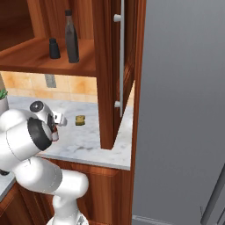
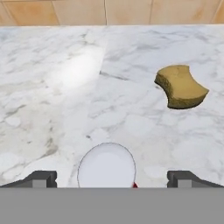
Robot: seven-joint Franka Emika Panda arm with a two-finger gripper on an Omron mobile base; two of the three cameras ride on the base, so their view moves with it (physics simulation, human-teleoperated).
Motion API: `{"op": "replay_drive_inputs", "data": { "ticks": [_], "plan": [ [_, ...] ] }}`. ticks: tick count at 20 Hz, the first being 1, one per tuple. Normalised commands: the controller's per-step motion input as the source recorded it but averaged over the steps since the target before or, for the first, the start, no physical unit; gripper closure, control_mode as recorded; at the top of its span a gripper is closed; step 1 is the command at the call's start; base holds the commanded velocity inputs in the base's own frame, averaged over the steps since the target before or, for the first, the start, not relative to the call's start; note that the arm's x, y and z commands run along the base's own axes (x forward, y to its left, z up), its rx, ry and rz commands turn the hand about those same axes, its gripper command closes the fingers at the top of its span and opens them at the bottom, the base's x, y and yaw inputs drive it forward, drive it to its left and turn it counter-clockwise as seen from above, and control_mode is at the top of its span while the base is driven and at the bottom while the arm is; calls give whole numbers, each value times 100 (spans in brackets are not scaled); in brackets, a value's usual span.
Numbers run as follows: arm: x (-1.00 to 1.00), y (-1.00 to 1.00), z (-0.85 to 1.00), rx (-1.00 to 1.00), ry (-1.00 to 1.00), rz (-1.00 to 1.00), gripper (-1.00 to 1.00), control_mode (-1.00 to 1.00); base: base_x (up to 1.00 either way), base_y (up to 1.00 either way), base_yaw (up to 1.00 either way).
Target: There are various items on the counter. Only move the condiments/shakers into the cabinet.
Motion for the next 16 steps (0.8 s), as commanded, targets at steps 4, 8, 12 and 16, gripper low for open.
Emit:
{"op": "replay_drive_inputs", "data": {
  "ticks": [4,8,12,16],
  "plan": [
    [0,0,0,0,0,0,100,-100,0,0,0],
    [-3,0,0,0,-3,0,100,-100,0,0,0],
    [-32,0,67,0,-22,-1,100,-100,0,0,0],
    [-73,-25,100,0,-17,-10,100,-100,0,0,0]
  ]
}}
